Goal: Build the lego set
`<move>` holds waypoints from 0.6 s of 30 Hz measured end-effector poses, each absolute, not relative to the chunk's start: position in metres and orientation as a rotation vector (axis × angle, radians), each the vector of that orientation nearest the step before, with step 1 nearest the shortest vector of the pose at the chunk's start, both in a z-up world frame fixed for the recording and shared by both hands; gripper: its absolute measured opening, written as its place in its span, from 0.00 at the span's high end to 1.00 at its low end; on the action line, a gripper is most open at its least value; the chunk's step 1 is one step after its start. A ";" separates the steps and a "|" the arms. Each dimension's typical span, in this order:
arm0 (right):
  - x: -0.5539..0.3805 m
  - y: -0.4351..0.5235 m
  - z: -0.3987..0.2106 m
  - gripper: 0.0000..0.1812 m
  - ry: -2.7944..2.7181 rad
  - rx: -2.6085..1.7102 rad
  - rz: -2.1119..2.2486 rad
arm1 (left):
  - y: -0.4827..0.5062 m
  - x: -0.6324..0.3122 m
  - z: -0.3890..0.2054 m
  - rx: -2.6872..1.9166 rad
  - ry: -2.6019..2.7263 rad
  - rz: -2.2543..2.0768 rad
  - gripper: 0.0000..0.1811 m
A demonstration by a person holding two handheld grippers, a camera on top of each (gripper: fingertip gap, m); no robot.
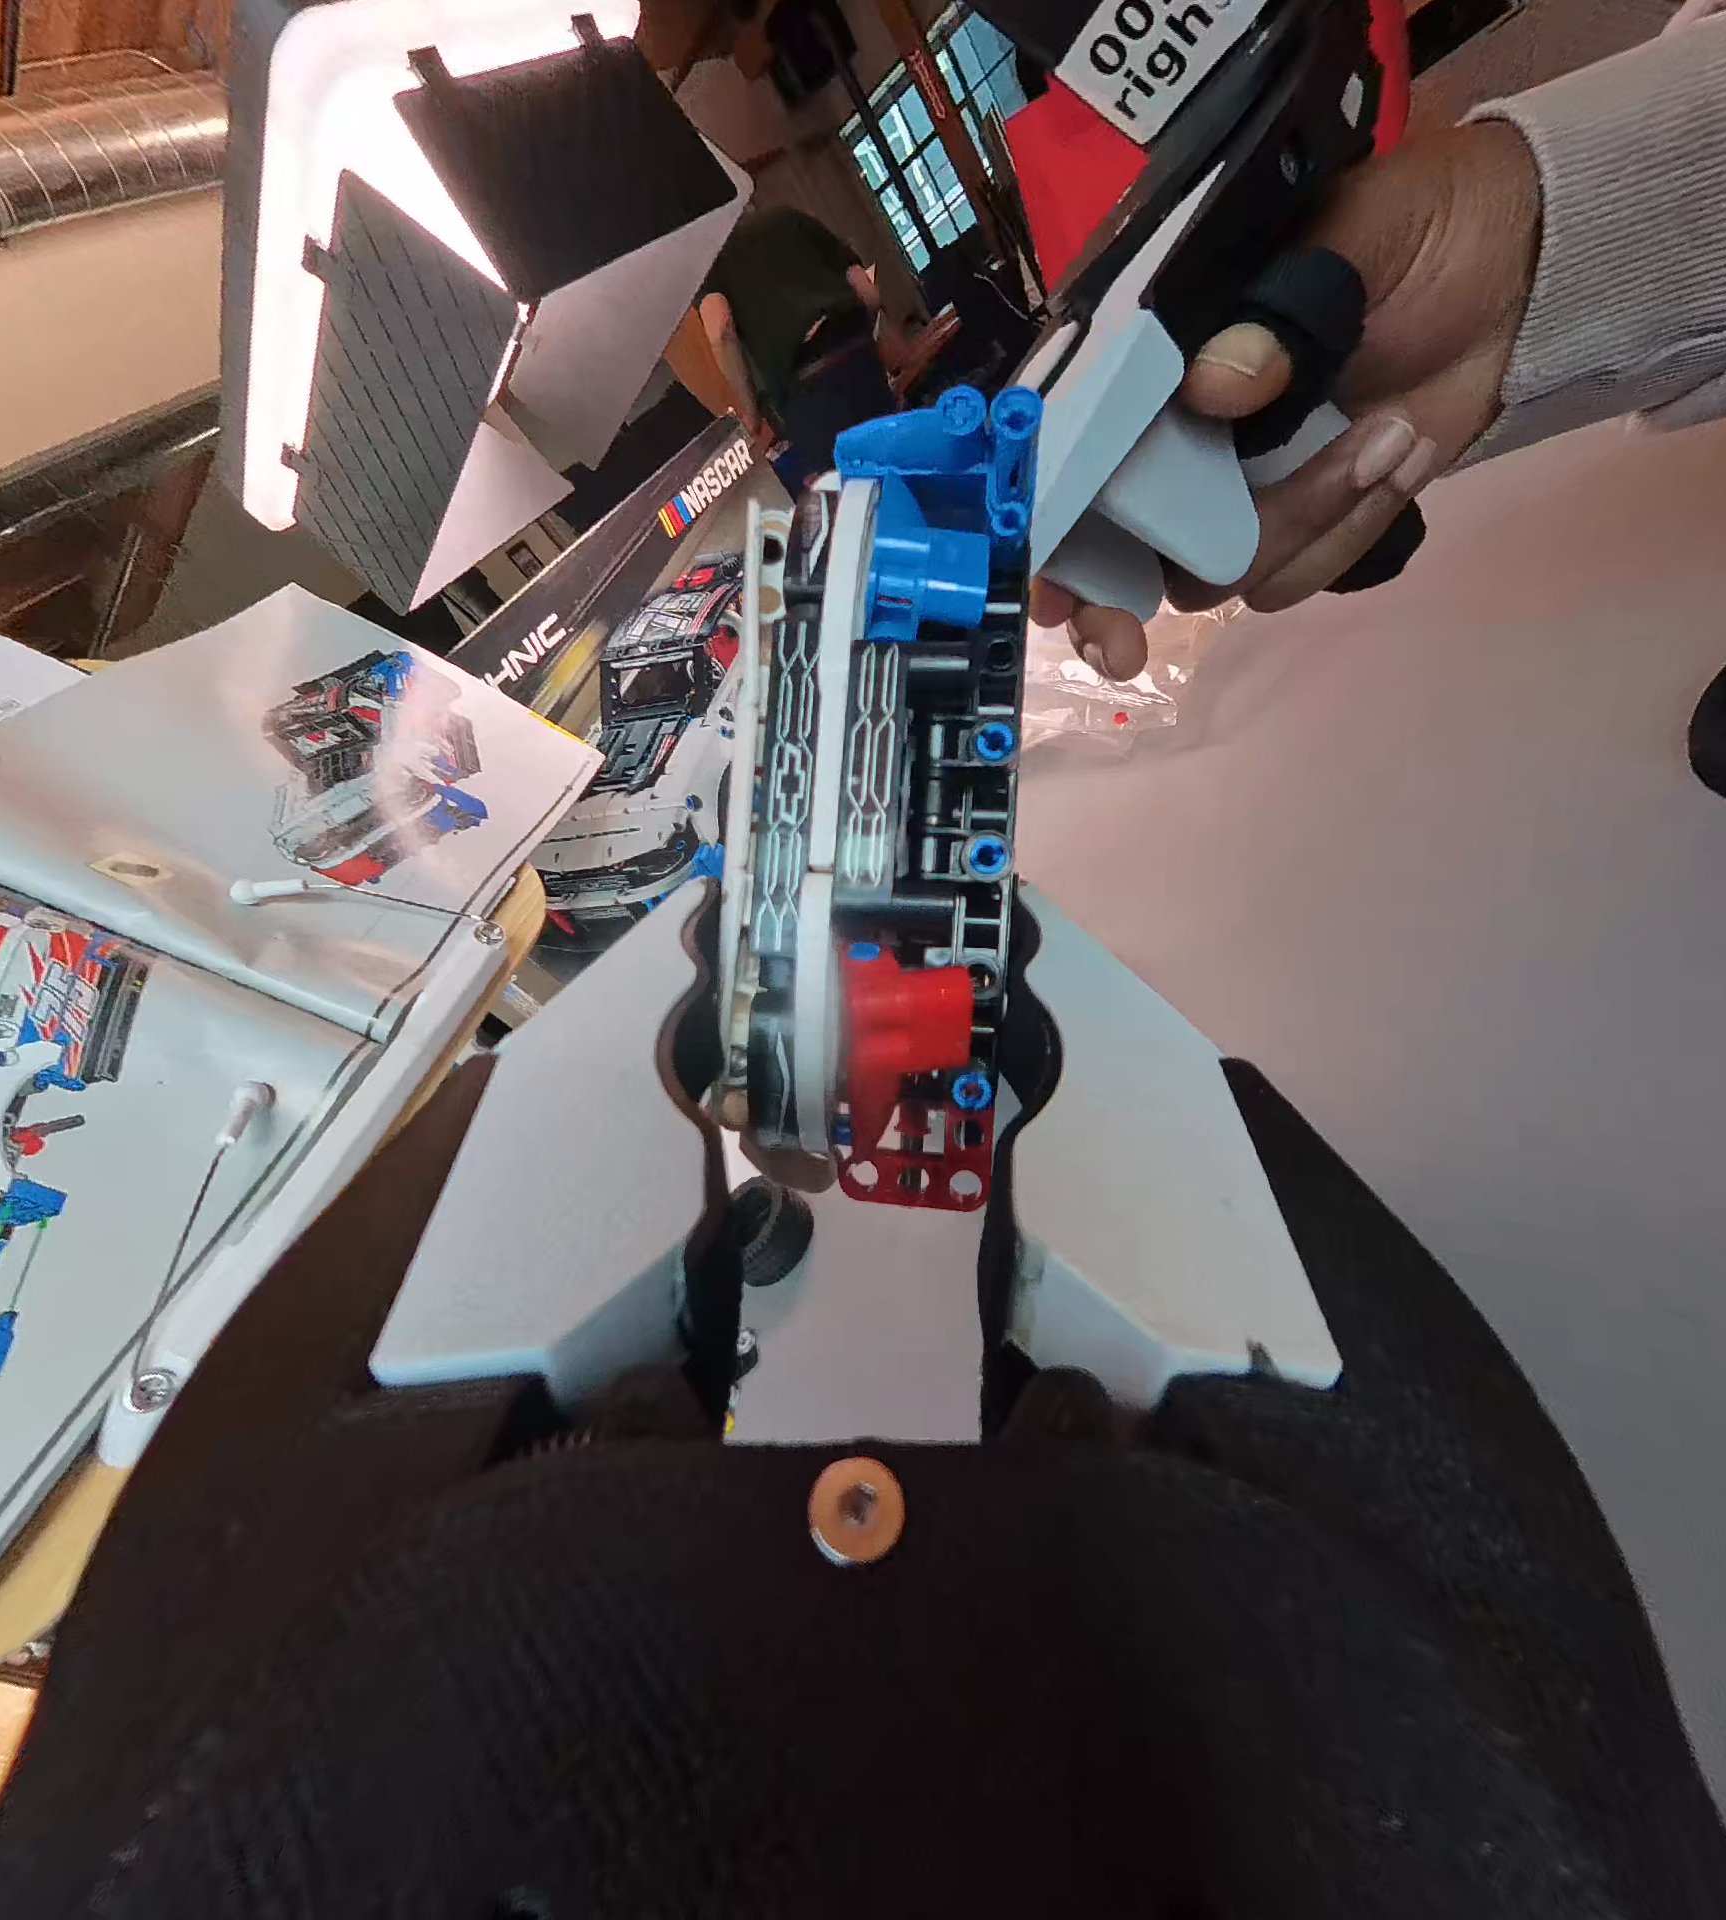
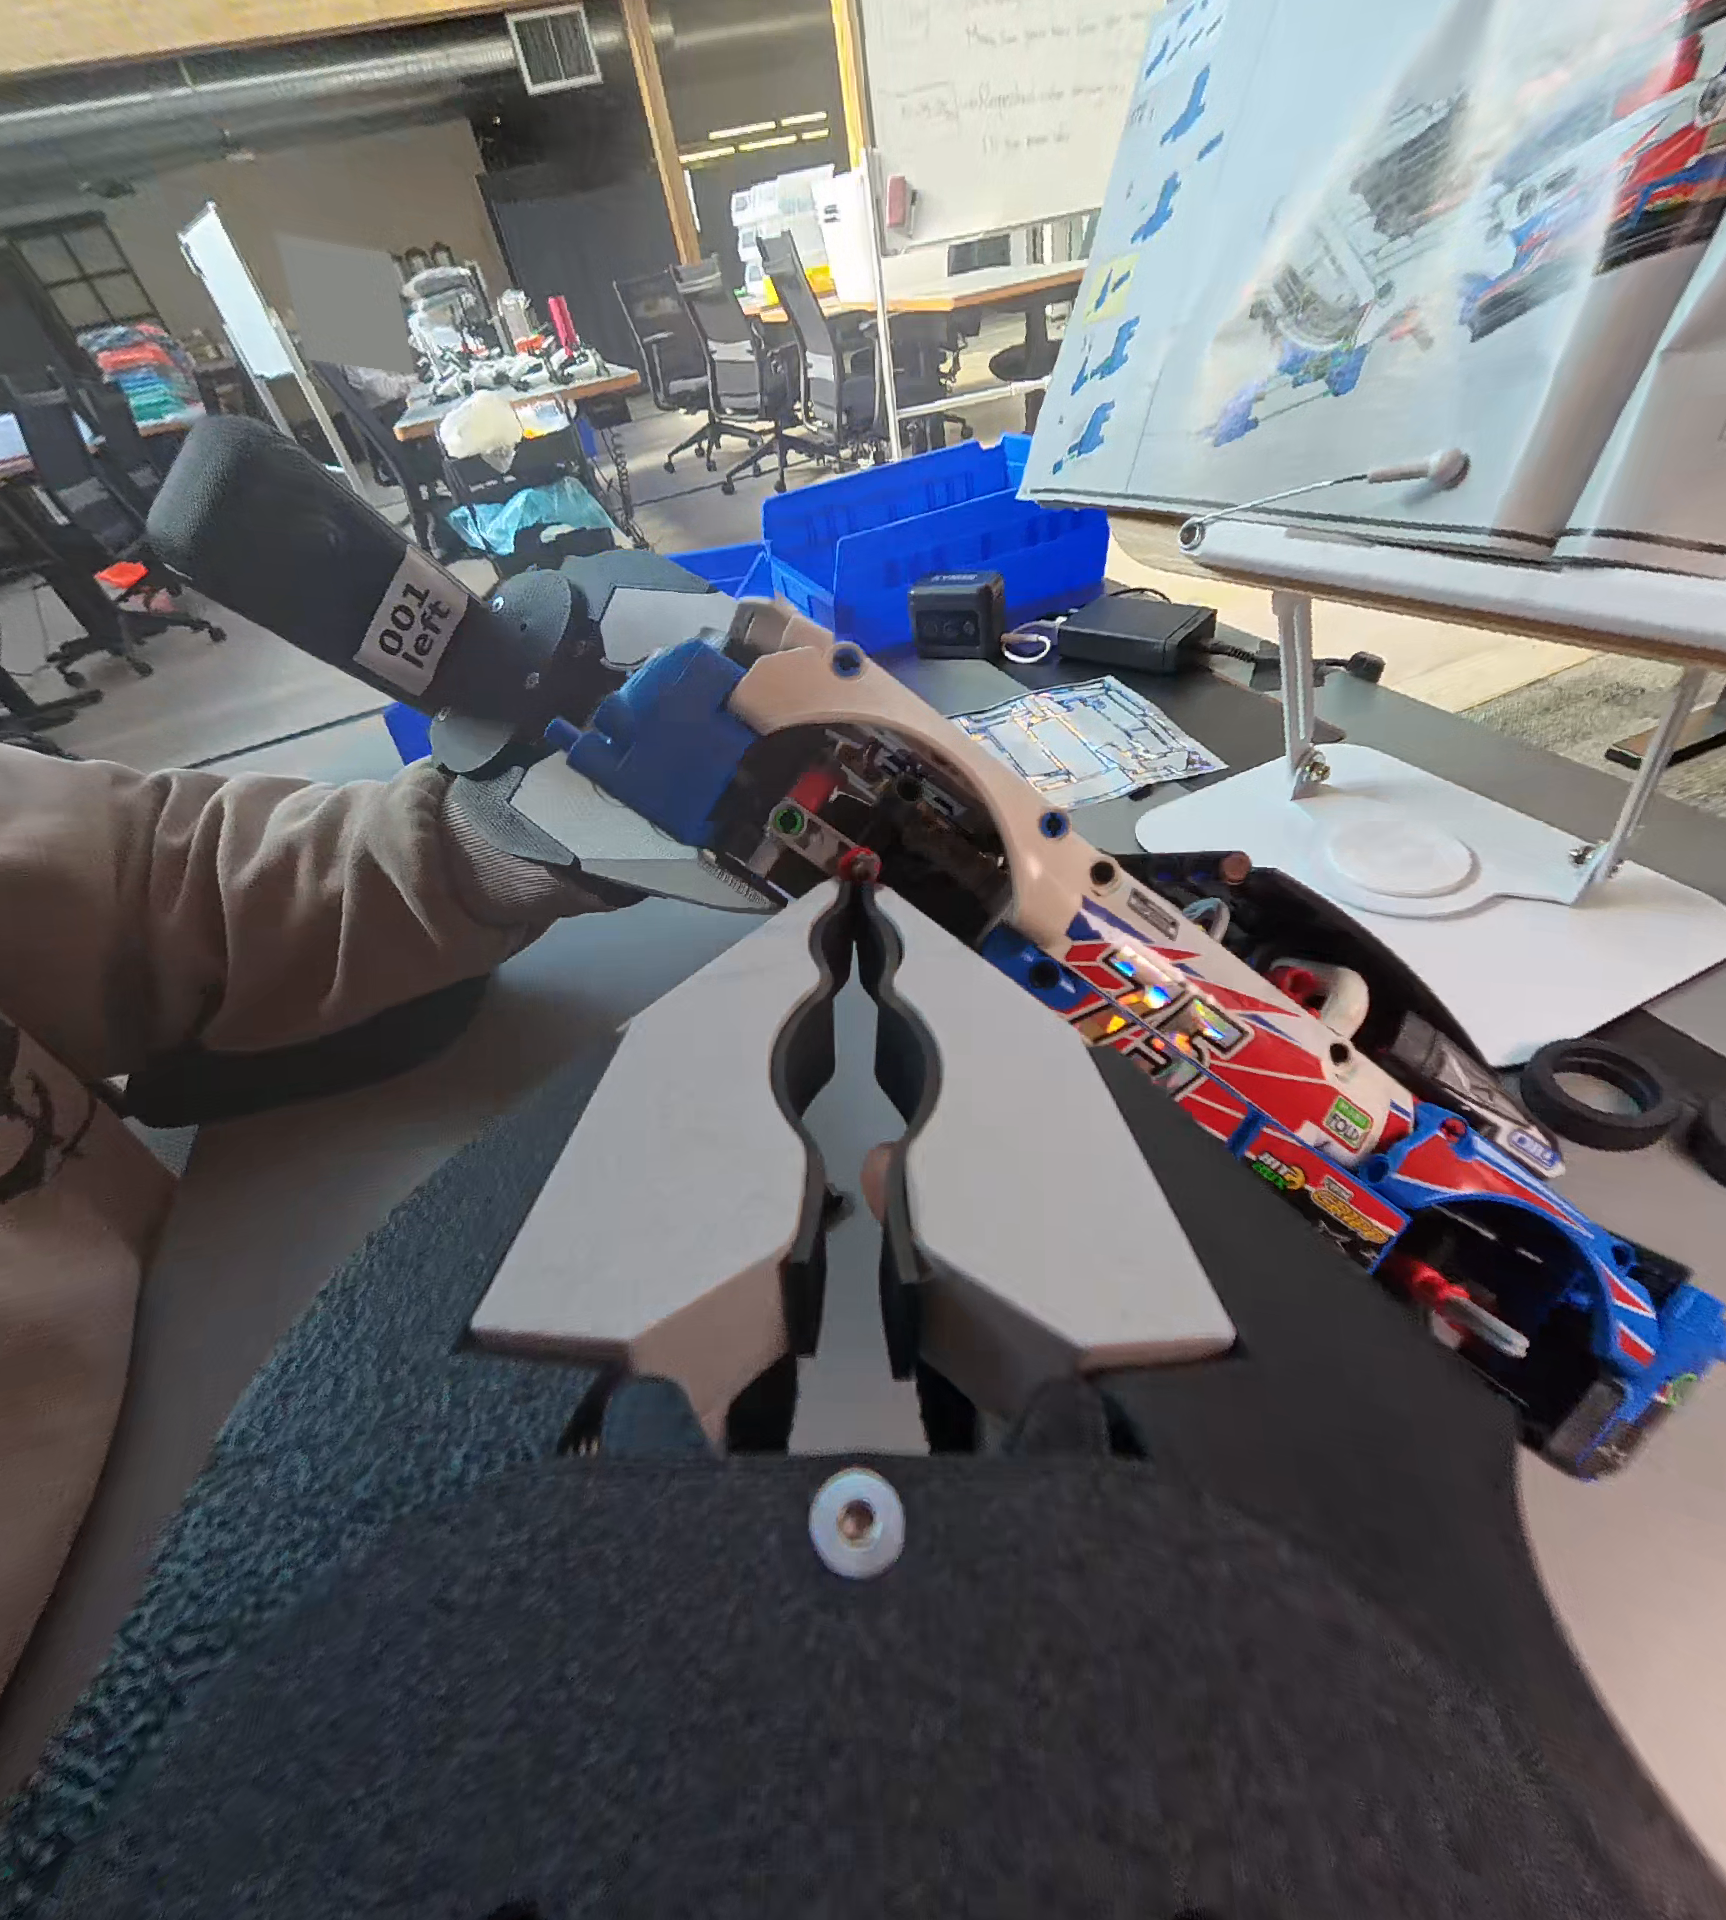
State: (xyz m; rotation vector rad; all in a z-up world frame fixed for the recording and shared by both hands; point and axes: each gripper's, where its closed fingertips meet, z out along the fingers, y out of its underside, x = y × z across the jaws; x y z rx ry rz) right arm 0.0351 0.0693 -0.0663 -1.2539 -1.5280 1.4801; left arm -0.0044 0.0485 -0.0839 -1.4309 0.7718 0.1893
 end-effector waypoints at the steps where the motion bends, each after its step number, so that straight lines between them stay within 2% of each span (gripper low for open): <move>1: 0.034 0.067 -0.062 1.00 -1.514 -1.234 1.488 | 0.047 -0.004 -0.077 -1.430 0.773 0.190 0.73; 9: 0.028 0.051 -0.041 0.98 -1.560 -1.069 1.436 | 0.030 -0.013 -0.046 -1.535 0.835 0.180 0.73; 12: 0.039 0.050 -0.035 0.88 -1.614 -0.949 1.300 | 0.024 -0.016 -0.043 -1.594 0.876 0.188 0.73; 16: 0.022 0.050 -0.049 0.58 -1.735 -0.807 0.969 | 0.017 -0.009 -0.042 -1.643 0.957 0.213 0.73; 18: 0.005 0.038 -0.056 0.56 -1.782 -0.734 0.941 | 0.014 -0.001 -0.043 -1.656 1.005 0.225 0.73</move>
